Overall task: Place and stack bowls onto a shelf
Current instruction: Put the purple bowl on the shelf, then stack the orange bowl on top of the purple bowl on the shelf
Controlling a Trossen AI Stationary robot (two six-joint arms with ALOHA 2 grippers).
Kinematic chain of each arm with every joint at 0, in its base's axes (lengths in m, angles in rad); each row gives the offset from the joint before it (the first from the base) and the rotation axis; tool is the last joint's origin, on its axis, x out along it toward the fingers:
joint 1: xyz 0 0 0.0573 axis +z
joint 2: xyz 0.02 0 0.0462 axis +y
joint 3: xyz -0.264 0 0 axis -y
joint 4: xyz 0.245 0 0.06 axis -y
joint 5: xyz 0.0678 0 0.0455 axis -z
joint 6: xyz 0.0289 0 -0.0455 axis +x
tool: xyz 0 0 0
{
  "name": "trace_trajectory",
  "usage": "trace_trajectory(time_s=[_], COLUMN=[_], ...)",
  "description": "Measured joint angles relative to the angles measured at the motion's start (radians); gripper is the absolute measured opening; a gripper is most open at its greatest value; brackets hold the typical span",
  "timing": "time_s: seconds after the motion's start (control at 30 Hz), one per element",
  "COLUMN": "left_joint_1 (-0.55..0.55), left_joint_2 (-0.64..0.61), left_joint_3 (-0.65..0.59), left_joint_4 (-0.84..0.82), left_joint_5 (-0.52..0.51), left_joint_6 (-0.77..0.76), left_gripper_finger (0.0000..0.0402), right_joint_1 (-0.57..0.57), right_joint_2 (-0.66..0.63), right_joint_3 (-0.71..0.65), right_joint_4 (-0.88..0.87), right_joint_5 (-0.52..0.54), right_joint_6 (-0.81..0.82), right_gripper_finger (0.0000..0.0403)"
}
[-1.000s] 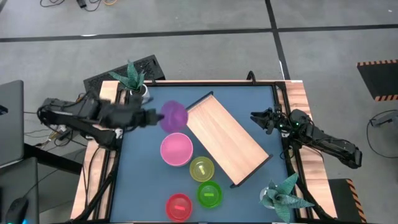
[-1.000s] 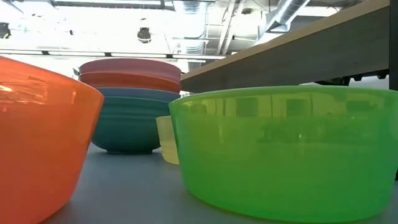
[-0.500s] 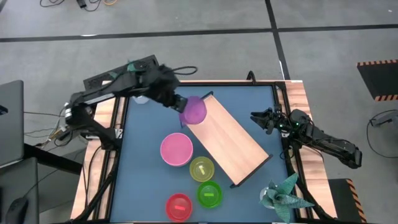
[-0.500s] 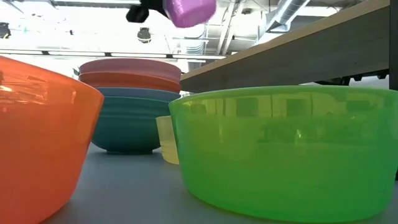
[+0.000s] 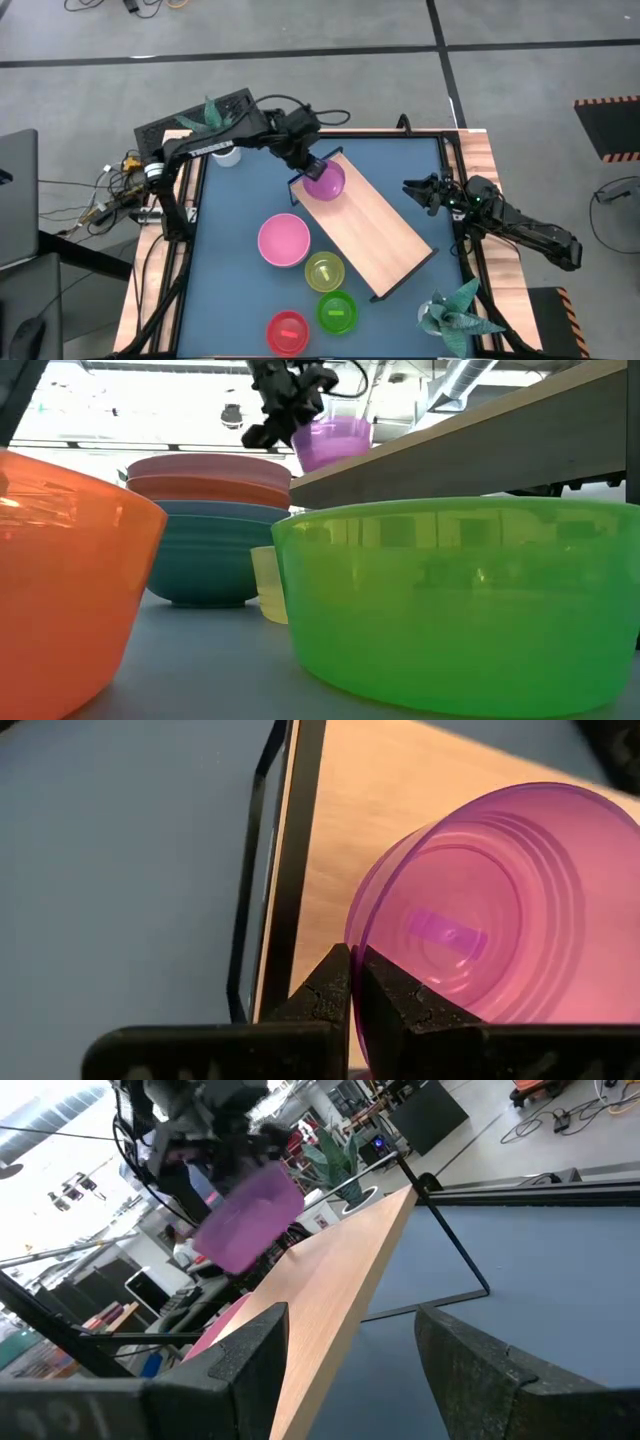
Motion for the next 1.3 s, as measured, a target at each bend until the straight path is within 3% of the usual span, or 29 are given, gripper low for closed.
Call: trace_trajectory(time_s=[0.47,0.87,0.93,1.1,1.23,1.3], left_joint_1=[-0.002,-0.005,-0.002,-0.024,-0.114,-0.186], left_joint_2=[0.043,0.043,0.043,0.04,0.04,0.033], left_joint_3=[0.0,0.002,0.032,0.211,0.362,0.414], left_joint_4=[-0.002,0.044,-0.003,-0.293,-0.502,-0.531], left_joint_5=[-0.106,-0.117,-0.104,-0.089,-0.065,-0.036], left_joint_6=[0.095,0.183,0.187,0.282,0.359,0.376], left_gripper_finger=[0.001,0.0122,0.0138,0.015,0.0151,0.0151], right_joint_1=[0.0,0.0,0.0,0.0,0.0,0.0], right_joint_2=[0.0,0.0,0.0,0.0,0.0,0.0], right_joint_3=[0.0,0.0,0.0,0.0,0.0,0.0], right_joint_4=[-0.001,-0.002,-0.002,-0.003,-0.003,-0.003], right_joint_5=[0.0,0.001,0.008,0.012,0.012,0.012], right_joint_6=[-0.002,-0.027,-0.027,-0.027,-0.027,-0.027], right_gripper_finger=[0.0245,0.0245,0.0245,0.0245,0.0245,0.0245])
